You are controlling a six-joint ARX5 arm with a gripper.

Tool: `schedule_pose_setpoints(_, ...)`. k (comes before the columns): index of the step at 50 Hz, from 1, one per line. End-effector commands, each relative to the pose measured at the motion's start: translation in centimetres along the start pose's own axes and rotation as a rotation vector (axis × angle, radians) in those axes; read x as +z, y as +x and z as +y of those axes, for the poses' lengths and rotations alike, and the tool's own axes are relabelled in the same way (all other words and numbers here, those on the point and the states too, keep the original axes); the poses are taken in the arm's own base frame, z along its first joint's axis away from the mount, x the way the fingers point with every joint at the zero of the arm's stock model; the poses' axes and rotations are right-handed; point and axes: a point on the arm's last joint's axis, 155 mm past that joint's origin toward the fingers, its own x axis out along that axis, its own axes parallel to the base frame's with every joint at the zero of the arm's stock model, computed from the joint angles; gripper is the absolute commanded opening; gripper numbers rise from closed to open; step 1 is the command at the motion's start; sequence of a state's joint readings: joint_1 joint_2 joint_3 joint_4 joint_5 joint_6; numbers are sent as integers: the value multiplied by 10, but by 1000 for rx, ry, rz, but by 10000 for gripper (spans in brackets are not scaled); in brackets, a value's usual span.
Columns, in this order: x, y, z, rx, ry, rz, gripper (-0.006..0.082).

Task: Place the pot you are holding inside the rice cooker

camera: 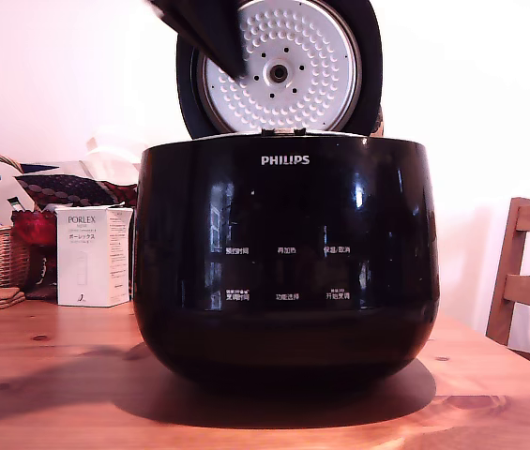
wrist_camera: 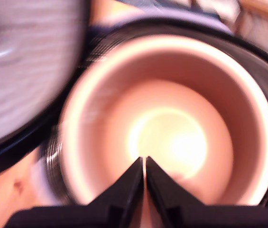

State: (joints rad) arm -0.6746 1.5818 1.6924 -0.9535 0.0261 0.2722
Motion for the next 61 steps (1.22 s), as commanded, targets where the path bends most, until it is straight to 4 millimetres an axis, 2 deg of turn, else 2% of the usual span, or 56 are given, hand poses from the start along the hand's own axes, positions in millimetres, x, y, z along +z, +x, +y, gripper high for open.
schedule_pose_setpoints(1, 8, -14, 14, 28, -30, -46, -20)
schedule_pose_setpoints(9, 5, -34, 42, 88, -82, -77, -20)
schedule_pose_setpoints(20, -11, -58, 89, 184, -180, -87, -20)
schedule_pose_setpoints(32, -21, -78, 127, 280, -241, -114, -20)
schedule_pose_setpoints(41, -27, -82, 138, 304, -262, -112, -20)
schedule_pose_setpoints(61, -25, -83, 138, 307, -262, -119, -20)
